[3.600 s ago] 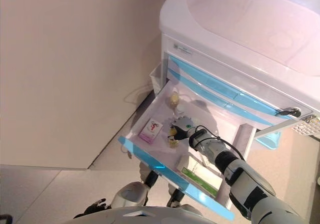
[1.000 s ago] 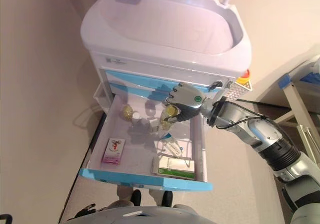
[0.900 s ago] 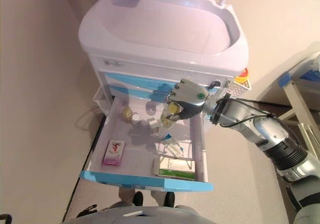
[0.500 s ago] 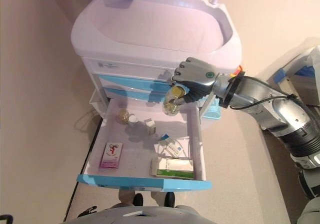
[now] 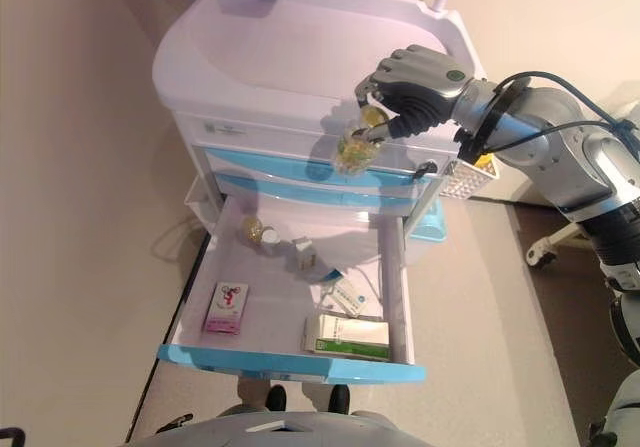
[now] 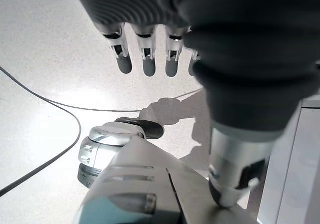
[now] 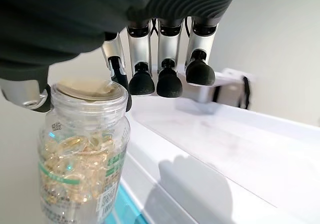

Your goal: Open the drawer and pick up the medicine

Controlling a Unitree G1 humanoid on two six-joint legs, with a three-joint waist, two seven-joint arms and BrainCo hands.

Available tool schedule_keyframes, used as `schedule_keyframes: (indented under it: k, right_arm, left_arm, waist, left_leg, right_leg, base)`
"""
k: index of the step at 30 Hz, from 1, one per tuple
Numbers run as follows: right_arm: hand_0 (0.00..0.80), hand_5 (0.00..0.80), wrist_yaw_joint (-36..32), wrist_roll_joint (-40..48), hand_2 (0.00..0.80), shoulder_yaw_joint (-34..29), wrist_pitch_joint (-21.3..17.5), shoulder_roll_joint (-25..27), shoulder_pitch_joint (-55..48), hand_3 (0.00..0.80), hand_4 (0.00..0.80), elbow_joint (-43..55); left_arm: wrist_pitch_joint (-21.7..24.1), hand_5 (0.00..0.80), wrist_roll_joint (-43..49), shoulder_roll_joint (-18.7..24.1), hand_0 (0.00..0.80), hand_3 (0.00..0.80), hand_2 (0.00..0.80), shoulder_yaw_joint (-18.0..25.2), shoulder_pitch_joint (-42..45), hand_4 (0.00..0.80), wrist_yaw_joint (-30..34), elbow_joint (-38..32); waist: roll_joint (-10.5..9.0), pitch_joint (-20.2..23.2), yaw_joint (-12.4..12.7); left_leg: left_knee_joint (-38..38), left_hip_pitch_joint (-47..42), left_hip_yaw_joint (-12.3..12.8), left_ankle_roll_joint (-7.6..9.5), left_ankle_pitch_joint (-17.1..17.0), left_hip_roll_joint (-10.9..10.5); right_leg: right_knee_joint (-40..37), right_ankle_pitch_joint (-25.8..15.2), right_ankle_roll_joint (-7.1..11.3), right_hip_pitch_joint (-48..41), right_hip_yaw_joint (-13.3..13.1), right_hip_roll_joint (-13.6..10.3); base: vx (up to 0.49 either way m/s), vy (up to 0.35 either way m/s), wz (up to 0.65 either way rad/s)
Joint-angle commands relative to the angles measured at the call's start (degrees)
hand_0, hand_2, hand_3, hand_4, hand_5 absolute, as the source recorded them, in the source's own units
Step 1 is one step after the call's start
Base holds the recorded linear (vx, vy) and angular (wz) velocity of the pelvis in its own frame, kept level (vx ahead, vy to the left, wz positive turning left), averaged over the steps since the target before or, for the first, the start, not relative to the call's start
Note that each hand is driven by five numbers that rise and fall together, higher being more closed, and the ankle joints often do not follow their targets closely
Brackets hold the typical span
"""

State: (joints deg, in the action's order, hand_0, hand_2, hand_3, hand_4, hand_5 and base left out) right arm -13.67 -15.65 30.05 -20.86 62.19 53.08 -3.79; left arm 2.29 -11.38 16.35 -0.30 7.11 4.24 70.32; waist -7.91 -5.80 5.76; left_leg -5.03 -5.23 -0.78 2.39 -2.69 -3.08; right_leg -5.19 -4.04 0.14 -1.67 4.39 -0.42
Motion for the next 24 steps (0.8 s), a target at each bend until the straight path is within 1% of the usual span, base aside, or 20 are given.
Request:
schedule_keyframes:
  k: [1, 6, 10, 11, 24]
  right_arm:
    - [0.8, 0.8, 5.01, 3.45, 0.8, 0.91, 1.96, 2.1, 8.21, 0.8, 0.8, -5.03]
    - [0.8, 0.8, 8.17, 3.67, 0.8, 3.33, 3.28, 2.96, 13.1, 0.8, 0.8, -11.95]
    - [0.8, 0.8, 9.82, 6.93, 0.8, 5.58, 5.3, 4.01, 17.2, 0.8, 0.8, -15.75]
    - [0.8, 0.8, 10.38, 8.01, 0.8, 6.35, 5.25, 4.39, 18.6, 0.8, 0.8, -17.42]
    - [0.8, 0.8, 11.86, 12.09, 0.8, 16.09, 8.5, 7.13, 31.86, 0.8, 0.8, -30.47]
  left_arm:
    - [-1.41, 0.0, -1.37, 1.6, 0.0, 0.0, 0.0, -1.64, -0.07, 0.0, -0.33, 0.66]
    - [-2.02, 0.0, -1.24, 2.36, 0.0, 0.0, 0.0, -2.07, 0.24, 0.0, -0.05, -0.05]
    - [-2.51, 0.0, -1.48, 2.94, 0.0, 0.0, 0.0, -2.59, 0.31, 0.0, 0.02, -0.22]
    - [-2.55, 0.0, -1.34, 3.04, 0.0, 0.0, 0.0, -2.61, 0.3, 0.0, 0.13, -0.13]
    - [-1.99, 0.0, -2.46, 3.92, 0.0, 0.0, 0.0, -3.47, 1.18, 0.0, 0.42, -0.05]
  waist:
    - [-1.0, 0.91, 2.25]
    - [-1.26, 0.65, 3.02]
    - [-1.48, 0.47, 3.47]
    - [-1.57, 0.39, 3.67]
    - [-2.57, 0.4, 5.13]
  left_leg:
    - [0.09, 1.34, -3.71, 0.72, 3.88, -2.51]
    - [0.23, 1.43, -4.52, 0.66, 3.78, -2.65]
    - [0.43, 1.55, -4.92, 0.66, 3.8, -2.73]
    - [0.51, 1.57, -5.13, 0.64, 3.79, -2.76]
    - [0.61, 1.58, -6.76, 0.28, 3.72, -2.95]
  right_leg:
    - [4.39, 4.01, 3.07, -1.87, 2.16, 0.11]
    - [4.41, 4.14, 2.98, -2.14, 2.84, 0.04]
    - [4.58, 4.32, 2.84, -2.23, 3.24, 0.09]
    - [4.65, 4.37, 2.81, -2.28, 3.33, 0.09]
    - [4.81, 5.07, 2.31, -3.12, 4.73, 0.32]
  base:
    - [0.041, -0.013, 0.13]
    - [0.036, -0.012, 0.08]
    - [0.037, -0.012, 0.06]
    - [0.055, -0.003, 0.08]
    - [0.051, -0.011, 0.09]
